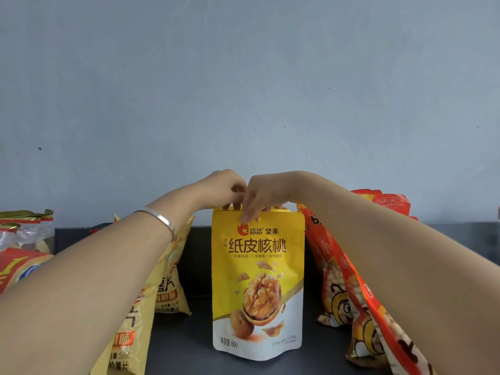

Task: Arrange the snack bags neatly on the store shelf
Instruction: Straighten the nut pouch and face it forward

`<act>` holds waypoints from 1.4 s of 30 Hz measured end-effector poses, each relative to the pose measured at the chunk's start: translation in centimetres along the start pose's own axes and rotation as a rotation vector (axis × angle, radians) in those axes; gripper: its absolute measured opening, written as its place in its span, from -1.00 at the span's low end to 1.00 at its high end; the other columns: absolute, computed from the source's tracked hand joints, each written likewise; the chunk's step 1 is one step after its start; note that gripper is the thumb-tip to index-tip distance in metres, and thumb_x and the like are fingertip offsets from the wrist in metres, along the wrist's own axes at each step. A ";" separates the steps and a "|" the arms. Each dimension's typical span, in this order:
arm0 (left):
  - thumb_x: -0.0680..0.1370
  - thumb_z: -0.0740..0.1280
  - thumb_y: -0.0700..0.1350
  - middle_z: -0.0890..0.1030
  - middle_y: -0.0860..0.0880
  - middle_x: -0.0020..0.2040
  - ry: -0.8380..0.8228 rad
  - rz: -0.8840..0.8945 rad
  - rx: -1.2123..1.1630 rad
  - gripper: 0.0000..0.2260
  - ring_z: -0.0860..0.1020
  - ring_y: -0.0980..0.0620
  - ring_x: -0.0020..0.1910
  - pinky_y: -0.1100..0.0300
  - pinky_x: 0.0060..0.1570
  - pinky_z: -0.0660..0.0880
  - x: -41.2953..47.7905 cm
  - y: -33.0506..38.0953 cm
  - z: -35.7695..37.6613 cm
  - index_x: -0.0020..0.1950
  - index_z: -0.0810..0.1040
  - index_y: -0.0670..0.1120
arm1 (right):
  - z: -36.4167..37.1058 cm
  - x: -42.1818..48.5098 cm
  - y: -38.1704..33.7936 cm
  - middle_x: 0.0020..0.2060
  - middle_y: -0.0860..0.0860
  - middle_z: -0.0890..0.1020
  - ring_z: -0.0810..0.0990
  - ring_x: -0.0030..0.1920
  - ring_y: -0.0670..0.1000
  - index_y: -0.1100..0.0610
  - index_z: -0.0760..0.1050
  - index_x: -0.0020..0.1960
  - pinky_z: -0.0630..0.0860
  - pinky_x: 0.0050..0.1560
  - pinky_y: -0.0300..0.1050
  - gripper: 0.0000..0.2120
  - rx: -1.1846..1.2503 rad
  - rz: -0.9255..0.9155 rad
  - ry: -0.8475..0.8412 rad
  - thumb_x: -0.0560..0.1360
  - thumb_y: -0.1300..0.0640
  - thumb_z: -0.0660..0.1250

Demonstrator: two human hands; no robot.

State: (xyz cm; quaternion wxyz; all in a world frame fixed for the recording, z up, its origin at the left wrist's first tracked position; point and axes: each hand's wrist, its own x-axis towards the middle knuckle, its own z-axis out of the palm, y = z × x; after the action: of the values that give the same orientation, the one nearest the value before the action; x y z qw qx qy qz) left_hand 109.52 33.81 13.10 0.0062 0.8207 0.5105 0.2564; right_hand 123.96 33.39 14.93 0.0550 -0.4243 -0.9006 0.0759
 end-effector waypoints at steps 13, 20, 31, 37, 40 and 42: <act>0.58 0.25 -0.14 0.62 -0.06 -0.11 0.126 -0.008 -0.007 -0.85 0.55 -0.02 -0.17 0.09 -0.15 0.52 0.2 -0.7 0.5 -0.07 0.61 -0.09 | 0.4 0.1 0.4 -0.29 -0.07 0.56 0.42 -0.32 -0.08 0.06 0.58 -0.14 0.34 -0.32 -0.21 -0.80 0.092 0.010 0.163 0.54 -0.05 0.32; 0.57 0.28 -0.09 0.61 0.06 -0.16 0.142 -0.012 0.012 -0.87 0.54 0.06 -0.08 0.11 -0.03 0.48 0.1 1.5 1.5 -0.15 0.58 0.02 | -0.2 -2.5 4.4 -0.22 -0.01 0.66 0.56 -0.21 -0.06 0.16 0.64 -0.04 0.50 -0.18 -0.21 -0.82 0.037 0.082 0.388 0.53 0.07 0.33; 0.55 0.28 -0.01 0.61 0.03 -0.05 0.249 0.000 0.186 -0.91 0.55 -0.02 0.00 -0.04 0.06 0.51 2.8 13.1 6.0 -0.13 0.55 0.07 | -0.9 -12.3 13.5 -0.01 -0.02 0.66 0.58 0.04 0.06 0.03 0.62 0.03 0.54 -0.05 -0.05 -0.78 -0.209 0.203 0.767 0.54 -0.01 0.23; 0.56 0.26 0.00 0.58 0.08 -0.05 0.295 0.033 0.196 -0.87 0.52 0.01 0.00 0.04 0.07 0.44 3.7 20.2 11.3 -0.04 0.59 0.03 | 1.0 -18.8 20.3 -0.01 0.01 0.66 0.58 0.05 0.09 0.04 0.62 0.03 0.45 -0.11 -0.10 -0.78 -0.136 0.266 0.711 0.55 0.00 0.23; 0.56 0.25 -0.01 0.60 0.09 0.02 0.332 0.081 0.254 -0.87 0.49 0.00 0.10 0.04 0.11 0.35 4.1 22.7 13.8 -0.02 0.59 0.05 | 2.6 -20.7 22.8 0.00 0.01 0.67 0.57 0.05 0.10 0.02 0.62 0.02 0.47 -0.07 -0.09 -0.79 -0.060 0.299 0.696 0.54 0.02 0.23; 0.56 0.24 0.01 0.57 0.10 0.05 0.308 0.093 0.296 -0.87 0.45 0.00 0.15 0.04 0.12 0.30 4.1 24.0 15.2 0.02 0.57 0.09 | 3.6 -21.5 24.0 -0.02 0.00 0.67 0.58 0.02 0.09 0.04 0.63 0.02 0.50 -0.10 -0.10 -0.78 -0.012 0.304 0.676 0.54 0.04 0.22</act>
State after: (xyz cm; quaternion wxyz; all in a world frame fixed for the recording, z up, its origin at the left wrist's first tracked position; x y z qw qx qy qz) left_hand 137.44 29.65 8.15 -0.2044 0.7864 0.4992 0.3011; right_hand 155.15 31.57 6.26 0.3349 -0.5548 -0.7587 -0.0663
